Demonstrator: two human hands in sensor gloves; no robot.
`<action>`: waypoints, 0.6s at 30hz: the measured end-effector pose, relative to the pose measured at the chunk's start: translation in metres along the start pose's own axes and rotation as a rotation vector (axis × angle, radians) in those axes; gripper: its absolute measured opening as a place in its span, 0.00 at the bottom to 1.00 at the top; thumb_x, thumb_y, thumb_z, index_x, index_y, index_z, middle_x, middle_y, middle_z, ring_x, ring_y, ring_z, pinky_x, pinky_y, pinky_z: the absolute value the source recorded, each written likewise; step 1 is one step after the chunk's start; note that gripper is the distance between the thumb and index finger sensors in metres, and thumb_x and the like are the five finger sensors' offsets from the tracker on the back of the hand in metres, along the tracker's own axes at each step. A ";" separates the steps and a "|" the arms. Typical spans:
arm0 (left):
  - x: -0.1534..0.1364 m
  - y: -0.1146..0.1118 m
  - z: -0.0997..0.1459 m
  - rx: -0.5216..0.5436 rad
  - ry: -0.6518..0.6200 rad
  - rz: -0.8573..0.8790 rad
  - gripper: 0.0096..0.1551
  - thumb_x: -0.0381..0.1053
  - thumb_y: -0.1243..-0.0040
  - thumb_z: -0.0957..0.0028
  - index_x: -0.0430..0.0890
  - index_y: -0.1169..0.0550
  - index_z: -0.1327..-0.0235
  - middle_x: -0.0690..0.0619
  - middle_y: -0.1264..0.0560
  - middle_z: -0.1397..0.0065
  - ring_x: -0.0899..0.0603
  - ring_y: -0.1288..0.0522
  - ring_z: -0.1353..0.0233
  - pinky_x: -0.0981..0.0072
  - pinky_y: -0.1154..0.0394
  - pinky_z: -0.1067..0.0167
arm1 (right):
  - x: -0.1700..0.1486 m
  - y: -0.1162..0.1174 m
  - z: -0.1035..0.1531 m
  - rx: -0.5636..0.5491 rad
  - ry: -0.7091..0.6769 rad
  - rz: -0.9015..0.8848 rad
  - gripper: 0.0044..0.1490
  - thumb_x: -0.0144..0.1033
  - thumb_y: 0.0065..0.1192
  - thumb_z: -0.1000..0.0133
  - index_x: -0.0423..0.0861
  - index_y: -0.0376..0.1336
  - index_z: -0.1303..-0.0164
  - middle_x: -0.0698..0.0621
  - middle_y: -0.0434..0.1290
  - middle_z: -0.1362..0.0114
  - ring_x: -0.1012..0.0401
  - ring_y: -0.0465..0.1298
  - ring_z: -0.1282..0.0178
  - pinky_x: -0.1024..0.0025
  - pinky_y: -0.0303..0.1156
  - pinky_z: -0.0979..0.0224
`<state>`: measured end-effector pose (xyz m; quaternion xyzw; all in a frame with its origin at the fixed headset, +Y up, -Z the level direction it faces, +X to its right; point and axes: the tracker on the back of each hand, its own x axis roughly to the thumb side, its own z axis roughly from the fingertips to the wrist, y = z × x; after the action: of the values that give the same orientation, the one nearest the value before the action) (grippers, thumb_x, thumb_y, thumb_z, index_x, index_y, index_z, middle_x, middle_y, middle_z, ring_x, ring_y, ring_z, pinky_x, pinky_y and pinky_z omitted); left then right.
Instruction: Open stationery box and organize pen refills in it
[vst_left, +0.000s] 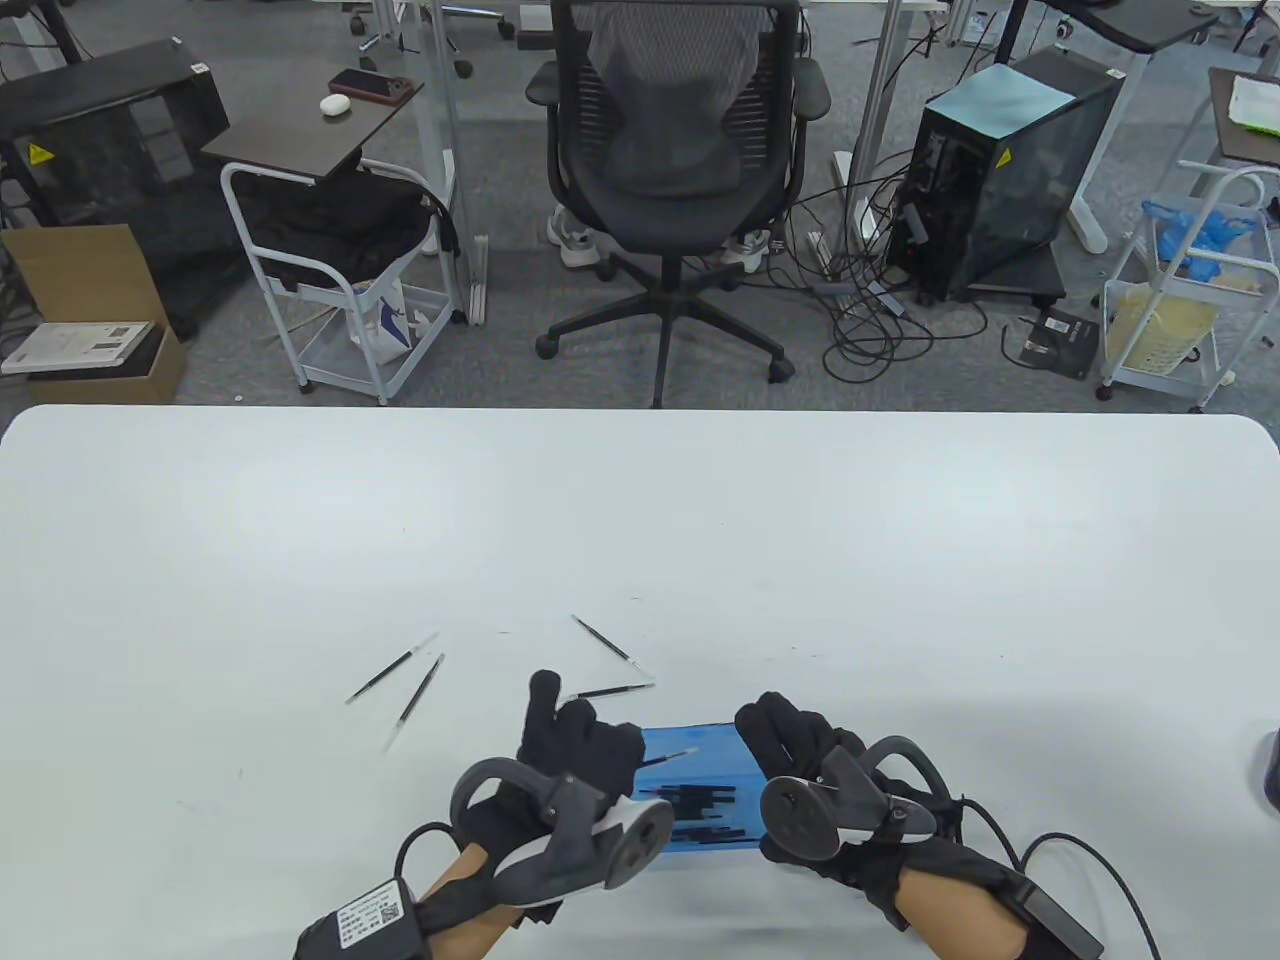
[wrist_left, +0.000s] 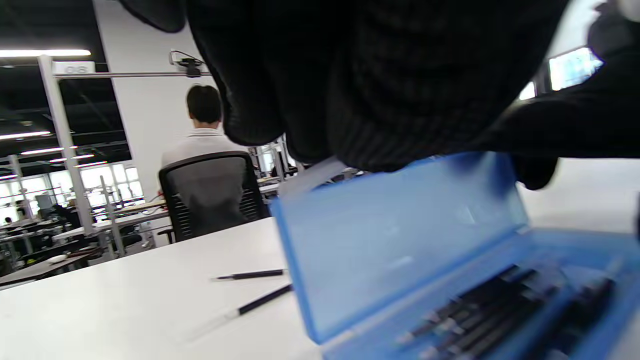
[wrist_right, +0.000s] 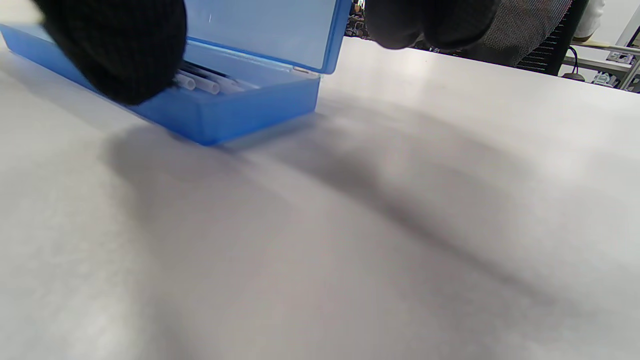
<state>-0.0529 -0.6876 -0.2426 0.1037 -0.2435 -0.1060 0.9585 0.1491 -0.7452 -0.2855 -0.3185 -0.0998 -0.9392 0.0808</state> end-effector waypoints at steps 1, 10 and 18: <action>0.009 -0.003 0.000 -0.004 -0.026 -0.006 0.34 0.49 0.23 0.55 0.48 0.22 0.34 0.58 0.15 0.39 0.44 0.19 0.27 0.28 0.46 0.18 | 0.000 0.000 0.000 0.000 0.000 -0.001 0.80 0.58 0.67 0.49 0.37 0.18 0.20 0.26 0.28 0.13 0.30 0.54 0.16 0.35 0.60 0.21; 0.041 -0.029 -0.008 -0.063 -0.107 -0.099 0.34 0.49 0.24 0.55 0.48 0.22 0.33 0.58 0.15 0.39 0.45 0.20 0.27 0.29 0.46 0.18 | 0.000 0.000 0.000 0.000 -0.001 -0.001 0.80 0.58 0.67 0.49 0.36 0.18 0.20 0.26 0.28 0.13 0.30 0.55 0.16 0.35 0.60 0.21; 0.049 -0.039 -0.016 -0.082 -0.124 -0.103 0.34 0.49 0.24 0.54 0.48 0.23 0.33 0.58 0.16 0.38 0.45 0.20 0.26 0.30 0.46 0.18 | 0.000 0.000 0.000 0.000 -0.002 0.000 0.80 0.58 0.66 0.49 0.36 0.18 0.20 0.26 0.28 0.13 0.30 0.55 0.16 0.35 0.60 0.21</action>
<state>-0.0093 -0.7345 -0.2445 0.0698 -0.2920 -0.1712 0.9384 0.1493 -0.7452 -0.2856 -0.3194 -0.1000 -0.9389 0.0806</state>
